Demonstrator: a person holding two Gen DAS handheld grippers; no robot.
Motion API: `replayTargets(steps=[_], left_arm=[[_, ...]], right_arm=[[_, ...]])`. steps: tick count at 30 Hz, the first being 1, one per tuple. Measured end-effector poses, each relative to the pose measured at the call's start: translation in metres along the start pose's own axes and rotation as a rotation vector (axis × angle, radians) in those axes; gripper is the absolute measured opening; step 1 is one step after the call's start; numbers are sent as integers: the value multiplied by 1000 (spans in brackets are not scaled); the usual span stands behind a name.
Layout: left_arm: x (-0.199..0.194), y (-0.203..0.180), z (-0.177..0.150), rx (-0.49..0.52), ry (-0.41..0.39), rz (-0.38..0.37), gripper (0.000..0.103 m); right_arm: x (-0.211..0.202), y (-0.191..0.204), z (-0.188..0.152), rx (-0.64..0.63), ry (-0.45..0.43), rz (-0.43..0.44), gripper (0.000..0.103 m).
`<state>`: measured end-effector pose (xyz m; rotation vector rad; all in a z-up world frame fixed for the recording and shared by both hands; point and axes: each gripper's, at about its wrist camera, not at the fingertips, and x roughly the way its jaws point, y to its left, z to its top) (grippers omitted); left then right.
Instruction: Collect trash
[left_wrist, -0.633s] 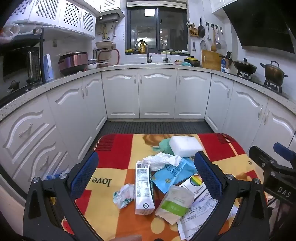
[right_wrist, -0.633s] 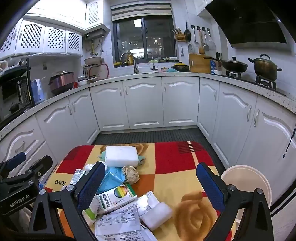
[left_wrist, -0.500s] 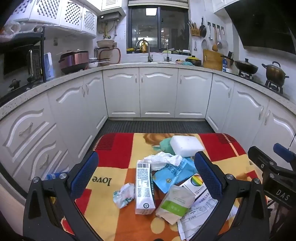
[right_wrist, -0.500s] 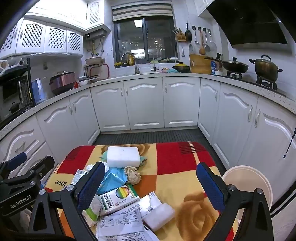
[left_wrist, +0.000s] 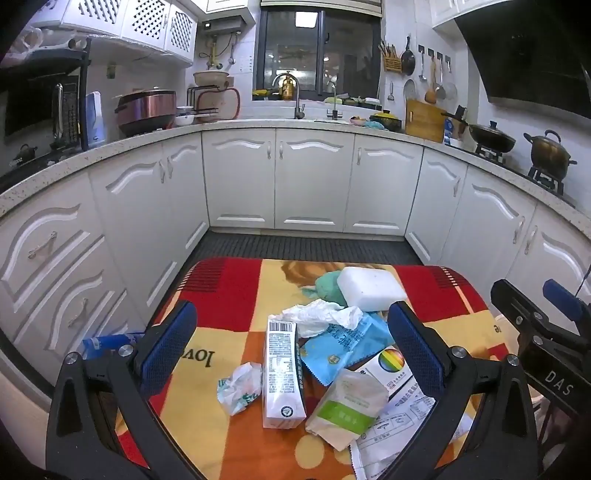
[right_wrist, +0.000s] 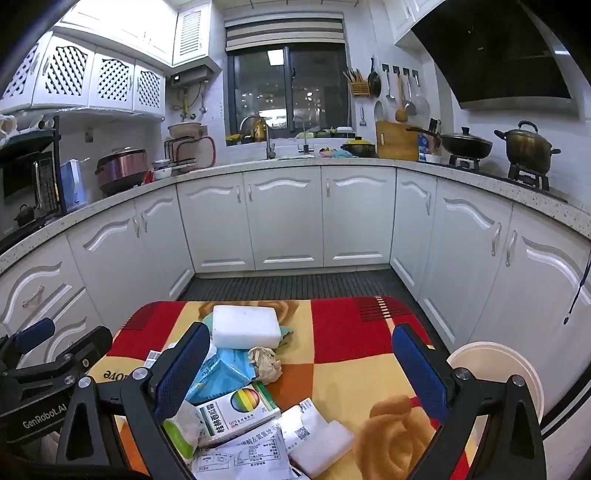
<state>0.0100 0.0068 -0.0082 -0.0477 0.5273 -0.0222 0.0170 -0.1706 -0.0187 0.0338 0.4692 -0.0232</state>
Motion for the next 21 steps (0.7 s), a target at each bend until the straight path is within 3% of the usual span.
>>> replayTargets(steps=[21], left_arm=[[-4, 2, -5, 4, -73, 1, 103]], right_arm=[[1, -8, 0, 24, -27, -5, 98]])
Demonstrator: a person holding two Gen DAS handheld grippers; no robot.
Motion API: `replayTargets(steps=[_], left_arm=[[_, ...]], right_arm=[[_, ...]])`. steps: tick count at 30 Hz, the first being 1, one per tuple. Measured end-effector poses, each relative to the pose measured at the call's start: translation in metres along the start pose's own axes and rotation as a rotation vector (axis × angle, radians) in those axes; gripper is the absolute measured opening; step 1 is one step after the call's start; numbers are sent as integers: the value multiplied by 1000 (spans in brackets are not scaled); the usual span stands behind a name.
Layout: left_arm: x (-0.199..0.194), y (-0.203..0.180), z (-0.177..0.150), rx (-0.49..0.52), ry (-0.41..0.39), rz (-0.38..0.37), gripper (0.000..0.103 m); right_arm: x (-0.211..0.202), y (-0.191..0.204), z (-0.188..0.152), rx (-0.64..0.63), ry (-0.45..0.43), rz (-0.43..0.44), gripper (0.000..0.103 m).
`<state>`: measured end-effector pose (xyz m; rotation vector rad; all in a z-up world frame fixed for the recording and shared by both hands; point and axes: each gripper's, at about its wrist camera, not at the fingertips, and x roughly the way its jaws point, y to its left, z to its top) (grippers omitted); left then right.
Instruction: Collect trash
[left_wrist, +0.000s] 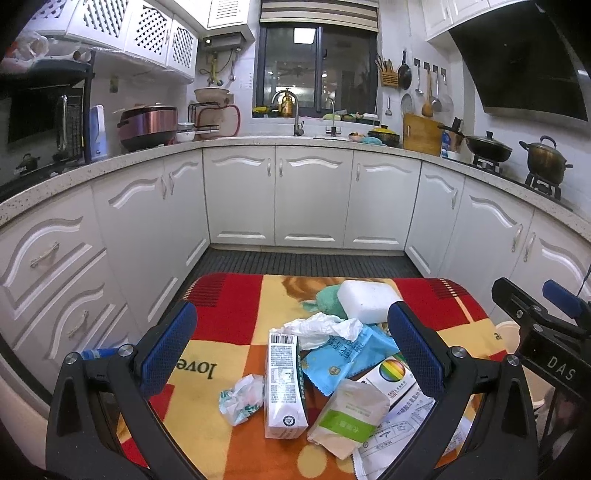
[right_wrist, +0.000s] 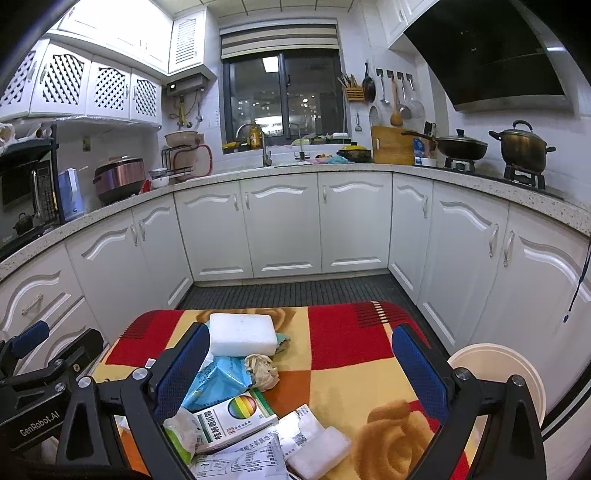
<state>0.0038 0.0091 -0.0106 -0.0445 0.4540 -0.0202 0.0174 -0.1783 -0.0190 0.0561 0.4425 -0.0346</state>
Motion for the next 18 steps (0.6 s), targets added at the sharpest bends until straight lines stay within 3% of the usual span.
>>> replayTargets(steps=[18], left_arm=[[6, -5, -2, 15, 17, 5, 103]], right_arm=[[7, -3, -3, -8, 10, -14, 98]])
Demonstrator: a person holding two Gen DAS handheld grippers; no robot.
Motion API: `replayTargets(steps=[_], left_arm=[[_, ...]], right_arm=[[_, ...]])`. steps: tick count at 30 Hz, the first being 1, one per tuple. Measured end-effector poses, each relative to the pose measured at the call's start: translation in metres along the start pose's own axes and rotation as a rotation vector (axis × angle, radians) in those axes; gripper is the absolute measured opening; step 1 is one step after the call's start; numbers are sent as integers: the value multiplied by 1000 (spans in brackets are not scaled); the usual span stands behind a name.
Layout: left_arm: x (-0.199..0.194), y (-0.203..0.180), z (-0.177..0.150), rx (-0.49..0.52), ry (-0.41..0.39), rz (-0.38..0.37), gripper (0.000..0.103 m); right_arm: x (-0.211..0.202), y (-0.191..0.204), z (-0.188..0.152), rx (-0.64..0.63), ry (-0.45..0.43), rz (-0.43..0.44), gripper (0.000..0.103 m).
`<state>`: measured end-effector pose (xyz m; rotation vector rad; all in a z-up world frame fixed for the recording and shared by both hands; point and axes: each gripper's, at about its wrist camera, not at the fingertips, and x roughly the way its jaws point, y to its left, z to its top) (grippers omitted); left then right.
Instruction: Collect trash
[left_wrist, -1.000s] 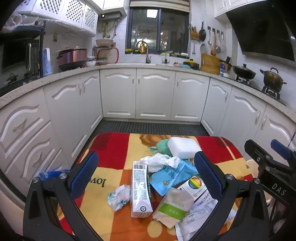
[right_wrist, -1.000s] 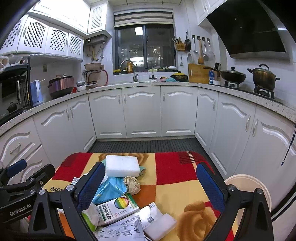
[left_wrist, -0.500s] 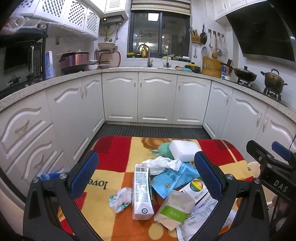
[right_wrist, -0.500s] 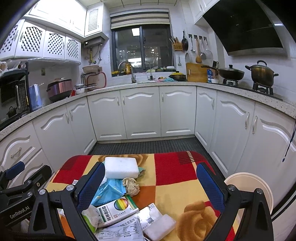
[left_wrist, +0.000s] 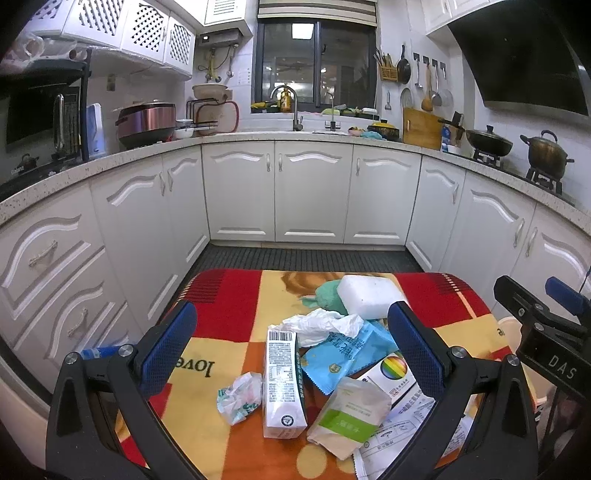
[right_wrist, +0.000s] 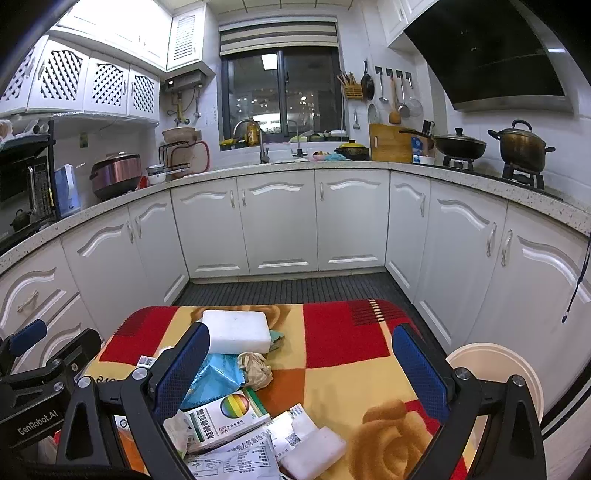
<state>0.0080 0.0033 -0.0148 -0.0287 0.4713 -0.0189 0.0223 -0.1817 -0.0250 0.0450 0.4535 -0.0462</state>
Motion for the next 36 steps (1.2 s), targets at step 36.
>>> replayTargets(steps=[36], left_arm=[[13, -3, -7, -14, 19, -3, 103]], right_arm=[[12, -8, -8, -27, 57, -11, 99]])
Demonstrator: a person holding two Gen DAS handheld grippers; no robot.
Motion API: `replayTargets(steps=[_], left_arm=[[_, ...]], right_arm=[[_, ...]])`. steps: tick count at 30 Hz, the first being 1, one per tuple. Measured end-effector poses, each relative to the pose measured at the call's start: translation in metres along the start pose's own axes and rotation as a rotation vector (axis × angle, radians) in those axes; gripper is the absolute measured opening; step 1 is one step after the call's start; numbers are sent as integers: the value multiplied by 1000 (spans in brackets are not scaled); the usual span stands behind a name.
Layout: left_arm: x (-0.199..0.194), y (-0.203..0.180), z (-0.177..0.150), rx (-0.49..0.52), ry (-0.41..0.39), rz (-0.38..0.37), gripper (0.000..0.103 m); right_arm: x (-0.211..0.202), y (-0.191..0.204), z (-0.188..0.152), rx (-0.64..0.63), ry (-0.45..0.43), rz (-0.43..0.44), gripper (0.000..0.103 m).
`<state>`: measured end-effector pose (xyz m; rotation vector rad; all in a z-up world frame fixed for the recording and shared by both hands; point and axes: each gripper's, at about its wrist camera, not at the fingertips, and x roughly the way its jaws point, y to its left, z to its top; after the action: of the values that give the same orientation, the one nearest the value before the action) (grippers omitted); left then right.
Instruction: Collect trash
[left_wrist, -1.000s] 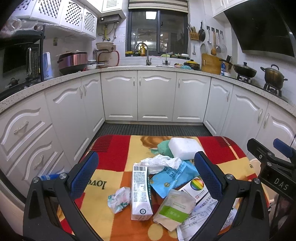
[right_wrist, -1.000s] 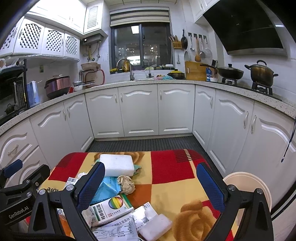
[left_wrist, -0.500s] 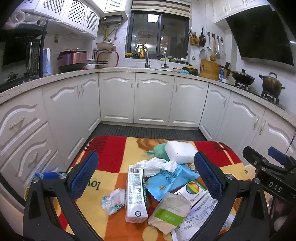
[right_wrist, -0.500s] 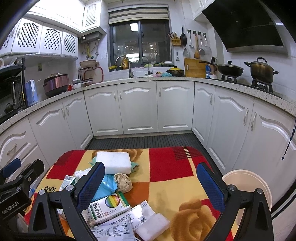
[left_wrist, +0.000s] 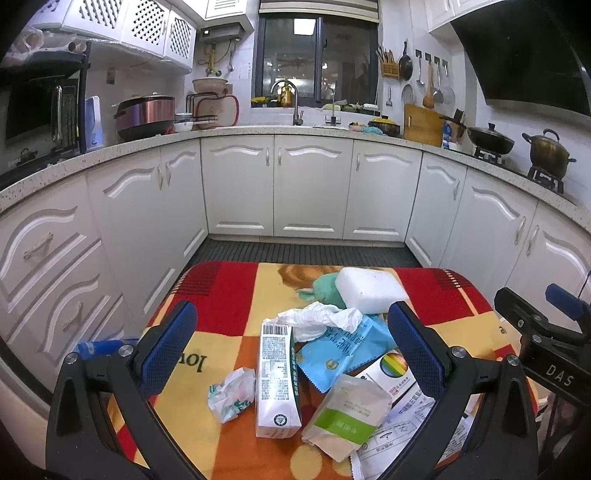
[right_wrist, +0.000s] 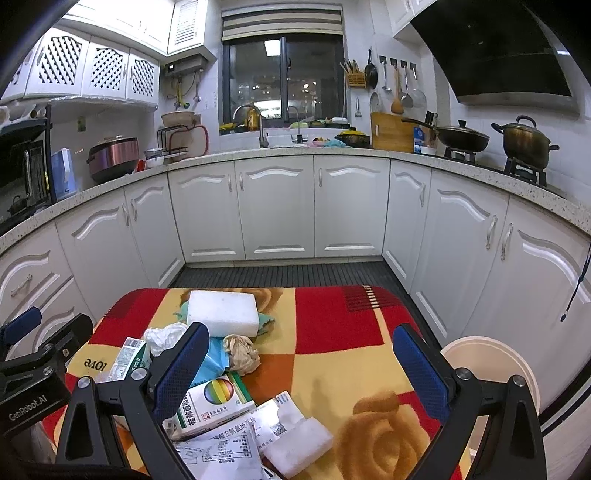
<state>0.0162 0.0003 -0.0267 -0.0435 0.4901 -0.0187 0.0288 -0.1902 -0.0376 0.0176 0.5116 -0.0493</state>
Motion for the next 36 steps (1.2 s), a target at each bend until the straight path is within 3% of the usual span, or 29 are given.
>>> replayTargets(steps=[27, 36], left_arm=[[4, 5, -3, -10, 36, -13, 103], [9, 42, -5, -76, 174, -95, 103]], right_arm=[[9, -6, -4, 14, 36, -5, 99], [13, -16, -5, 4, 73, -4, 99]])
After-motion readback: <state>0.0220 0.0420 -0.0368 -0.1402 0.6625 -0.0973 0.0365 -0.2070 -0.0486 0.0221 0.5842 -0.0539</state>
